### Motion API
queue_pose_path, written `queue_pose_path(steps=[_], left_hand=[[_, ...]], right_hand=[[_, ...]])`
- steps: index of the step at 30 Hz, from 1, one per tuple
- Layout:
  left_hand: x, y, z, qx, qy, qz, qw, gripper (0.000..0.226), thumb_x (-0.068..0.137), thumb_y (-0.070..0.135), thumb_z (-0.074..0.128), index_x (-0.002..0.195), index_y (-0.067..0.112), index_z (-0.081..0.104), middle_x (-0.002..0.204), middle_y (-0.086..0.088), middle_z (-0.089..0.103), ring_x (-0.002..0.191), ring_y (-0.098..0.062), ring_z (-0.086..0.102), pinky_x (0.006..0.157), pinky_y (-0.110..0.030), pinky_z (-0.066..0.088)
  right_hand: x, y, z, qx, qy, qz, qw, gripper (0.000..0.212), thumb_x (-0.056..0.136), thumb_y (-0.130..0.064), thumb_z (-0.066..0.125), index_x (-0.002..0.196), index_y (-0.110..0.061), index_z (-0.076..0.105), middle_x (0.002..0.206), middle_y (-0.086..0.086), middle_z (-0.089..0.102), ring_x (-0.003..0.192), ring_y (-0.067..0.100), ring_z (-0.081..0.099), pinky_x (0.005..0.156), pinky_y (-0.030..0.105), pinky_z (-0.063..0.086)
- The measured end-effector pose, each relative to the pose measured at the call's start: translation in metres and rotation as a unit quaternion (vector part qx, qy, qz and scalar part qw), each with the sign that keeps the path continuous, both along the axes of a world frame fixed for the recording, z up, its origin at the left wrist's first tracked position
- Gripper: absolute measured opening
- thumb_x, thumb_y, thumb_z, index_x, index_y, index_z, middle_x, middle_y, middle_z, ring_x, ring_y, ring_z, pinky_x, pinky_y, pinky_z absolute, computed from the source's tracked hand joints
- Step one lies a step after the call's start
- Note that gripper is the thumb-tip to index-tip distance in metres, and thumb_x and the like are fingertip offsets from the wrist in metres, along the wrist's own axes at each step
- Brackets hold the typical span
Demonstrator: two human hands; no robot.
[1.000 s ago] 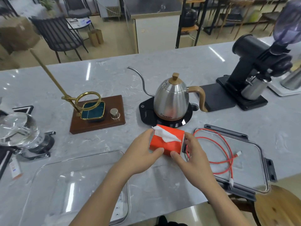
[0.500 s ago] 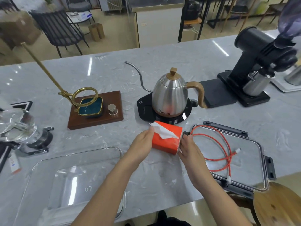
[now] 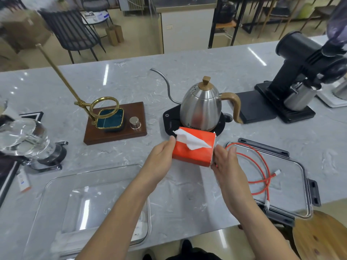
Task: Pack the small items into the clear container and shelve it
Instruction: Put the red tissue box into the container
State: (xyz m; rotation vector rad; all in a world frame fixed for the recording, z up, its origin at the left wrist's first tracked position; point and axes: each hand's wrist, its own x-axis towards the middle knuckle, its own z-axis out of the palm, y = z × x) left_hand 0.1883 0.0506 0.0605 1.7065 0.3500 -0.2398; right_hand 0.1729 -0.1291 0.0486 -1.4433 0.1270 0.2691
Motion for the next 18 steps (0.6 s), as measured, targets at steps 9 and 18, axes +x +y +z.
queue_pose_path(steps=[9, 18], left_hand=[[-0.03, 0.029, 0.043, -0.027, -0.072, 0.016, 0.997, 0.041, 0.106, 0.041, 0.03, 0.094, 0.034, 0.069, 0.093, 0.02, 0.074, 0.092, 0.009, 0.068, 0.081, -0.009, 0.052], [-0.071, 0.077, 0.071, -0.03, -0.106, 0.085, 0.99, 0.043, 0.105, 0.045, 0.031, 0.099, 0.03, 0.072, 0.098, 0.013, 0.077, 0.097, 0.0, 0.071, 0.089, -0.023, 0.055]], right_hand=[[-0.019, 0.021, 0.043, -0.017, -0.041, 0.008, 0.999, 0.059, 0.103, -0.049, 0.006, 0.103, -0.041, 0.065, 0.109, -0.031, 0.069, 0.113, -0.013, 0.057, 0.095, 0.019, 0.038], [-0.046, 0.065, 0.076, 0.027, -0.09, 0.034, 0.995, 0.056, 0.105, -0.043, 0.008, 0.114, -0.036, 0.063, 0.117, -0.021, 0.07, 0.12, -0.003, 0.057, 0.101, 0.025, 0.037]])
